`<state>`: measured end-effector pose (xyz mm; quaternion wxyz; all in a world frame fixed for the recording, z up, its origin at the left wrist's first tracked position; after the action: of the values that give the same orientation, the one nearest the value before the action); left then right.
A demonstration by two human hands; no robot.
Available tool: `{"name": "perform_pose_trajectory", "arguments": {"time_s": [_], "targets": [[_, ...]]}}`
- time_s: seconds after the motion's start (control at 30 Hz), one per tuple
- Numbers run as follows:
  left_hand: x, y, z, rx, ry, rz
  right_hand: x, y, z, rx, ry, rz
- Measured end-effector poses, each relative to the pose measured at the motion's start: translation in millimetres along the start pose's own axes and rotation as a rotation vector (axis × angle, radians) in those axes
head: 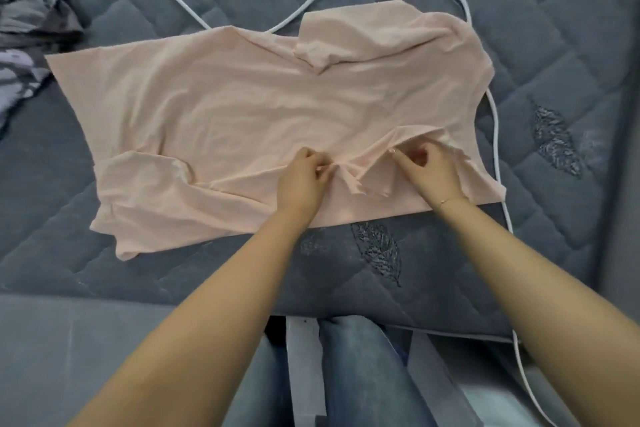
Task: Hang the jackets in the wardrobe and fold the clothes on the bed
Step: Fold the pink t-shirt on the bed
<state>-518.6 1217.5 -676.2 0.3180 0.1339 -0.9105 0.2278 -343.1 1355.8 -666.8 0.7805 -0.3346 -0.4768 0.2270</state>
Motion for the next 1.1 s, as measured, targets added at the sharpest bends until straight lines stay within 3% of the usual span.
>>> {"name": "perform_pose_trajectory", "arguments": {"time_s": [0.1, 0.23, 0.27, 0.37, 0.43, 0.57, 0.7, 0.8, 0.97, 1.03, 1.1], "targets": [[4.6, 5.5, -6.3, 0.066, -0.066, -0.204, -7.2, 4.0, 24.2, -0.211, 0.343, 0.166], [-0.5, -5.5, -25.7, 0.232, -0.235, -0.448, -5.6, 19.4, 40.5, -0.365, 0.431, 0.209], [-6.6, -9.1, -29.5, 0.329, -0.272, -0.438, -5.9, 24.0, 41.3, -0.379, 0.435, 0.209], [-33.0, -16.3, -39.9, 0.679, -0.568, -0.182, -5.7, 32.7, 41.7, -0.389, 0.505, 0.215], [-44.3, -15.6, -44.9, 0.790, -0.718, -0.154, -1.7, 35.2, 42.2, -0.365, 0.595, 0.223], [-50.6, -6.6, -50.3, 0.756, -0.766, -0.278, 6.8, 41.1, 31.3, -0.261, 0.594, 0.188], [-41.6, -8.4, -45.9, 0.500, -0.790, -0.421, 10.8, 40.4, 7.2, -0.125, 0.510, 0.076], [-41.5, -19.0, -34.6, 0.381, -0.620, -0.381, 10.2, 36.4, -15.0, 0.003, 0.427, 0.000], [-48.1, -27.8, -35.5, 0.367, -0.309, -0.257, 8.0, 27.7, -34.9, 0.147, 0.047, -0.081], [-42.6, -23.9, -43.0, 0.382, -0.233, -0.332, 8.9, 17.9, -37.3, 0.135, 0.096, -0.129], [-29.2, -16.5, -48.8, 0.379, -0.150, -0.428, 12.9, 8.2, -35.9, 0.135, 0.126, -0.284]]}}
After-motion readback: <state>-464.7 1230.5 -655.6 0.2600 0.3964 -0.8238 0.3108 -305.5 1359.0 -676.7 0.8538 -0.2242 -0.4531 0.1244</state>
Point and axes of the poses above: each hand's wrist, its own y-axis towards the middle knuckle, its own x-axis out of the back of the hand, z = x × y, the point moved 1 cm from there along y, towards the middle knuckle, and after that the axes turned 14 degrees about -x, right-handed, at the moved point
